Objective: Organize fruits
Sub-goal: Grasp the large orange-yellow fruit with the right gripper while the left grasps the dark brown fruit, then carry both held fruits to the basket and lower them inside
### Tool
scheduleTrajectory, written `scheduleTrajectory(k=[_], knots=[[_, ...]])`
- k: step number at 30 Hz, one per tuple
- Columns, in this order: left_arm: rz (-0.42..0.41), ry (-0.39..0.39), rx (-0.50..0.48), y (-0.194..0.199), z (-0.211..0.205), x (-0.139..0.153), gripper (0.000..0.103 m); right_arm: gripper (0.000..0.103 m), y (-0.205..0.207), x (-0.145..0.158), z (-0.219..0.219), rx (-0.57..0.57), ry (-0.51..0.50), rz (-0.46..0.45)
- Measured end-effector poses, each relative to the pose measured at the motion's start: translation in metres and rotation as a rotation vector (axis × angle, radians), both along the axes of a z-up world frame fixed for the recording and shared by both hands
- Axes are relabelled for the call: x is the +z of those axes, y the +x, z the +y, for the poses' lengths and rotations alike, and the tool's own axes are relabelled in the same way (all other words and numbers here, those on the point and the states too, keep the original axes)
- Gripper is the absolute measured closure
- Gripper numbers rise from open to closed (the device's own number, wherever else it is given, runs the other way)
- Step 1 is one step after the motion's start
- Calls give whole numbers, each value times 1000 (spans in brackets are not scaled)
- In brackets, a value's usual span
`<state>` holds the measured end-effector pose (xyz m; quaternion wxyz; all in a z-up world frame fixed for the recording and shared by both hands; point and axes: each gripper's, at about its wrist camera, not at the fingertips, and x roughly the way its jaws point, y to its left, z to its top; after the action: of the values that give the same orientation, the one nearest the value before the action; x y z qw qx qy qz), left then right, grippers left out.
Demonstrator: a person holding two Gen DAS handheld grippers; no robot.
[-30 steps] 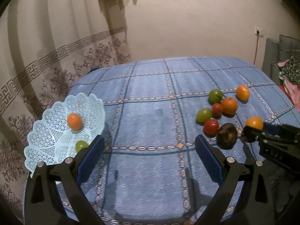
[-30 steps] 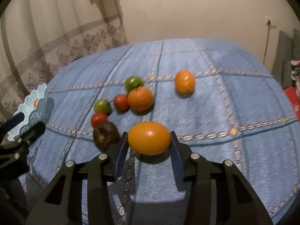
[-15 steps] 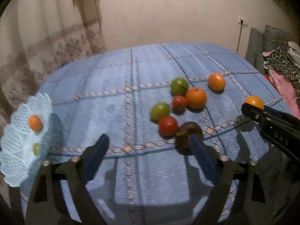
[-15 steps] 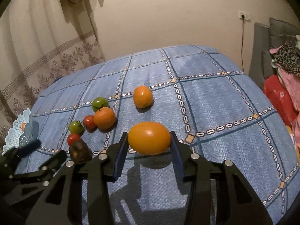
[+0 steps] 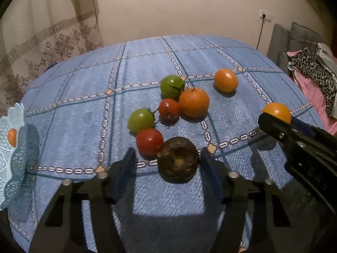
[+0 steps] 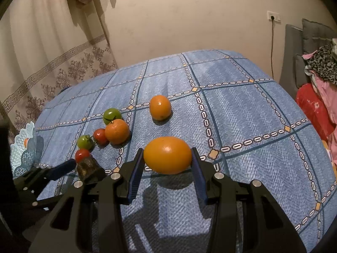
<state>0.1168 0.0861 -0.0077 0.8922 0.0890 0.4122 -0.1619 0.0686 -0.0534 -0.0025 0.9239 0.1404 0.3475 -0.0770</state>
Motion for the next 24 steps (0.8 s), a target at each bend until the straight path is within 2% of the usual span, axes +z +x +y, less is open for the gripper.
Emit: scheduleTrajectory(k=[7, 9, 11, 17, 24], knots=[[-7, -24, -17, -4, 4, 0, 50, 59, 1, -2, 1, 3, 1, 1], [-1, -37, -25, -8, 5, 1, 54, 59, 1, -1, 2, 8, -1, -5], [0, -53, -36, -12, 7, 3, 63, 59, 0, 0, 3, 10, -2, -8], [-48, -65, -28, -19, 14, 14, 63, 59, -1, -1, 5, 10, -9, -12], [-51, -84, -15, -25, 24, 17, 63, 59, -1, -1, 7, 11, -13, -10]])
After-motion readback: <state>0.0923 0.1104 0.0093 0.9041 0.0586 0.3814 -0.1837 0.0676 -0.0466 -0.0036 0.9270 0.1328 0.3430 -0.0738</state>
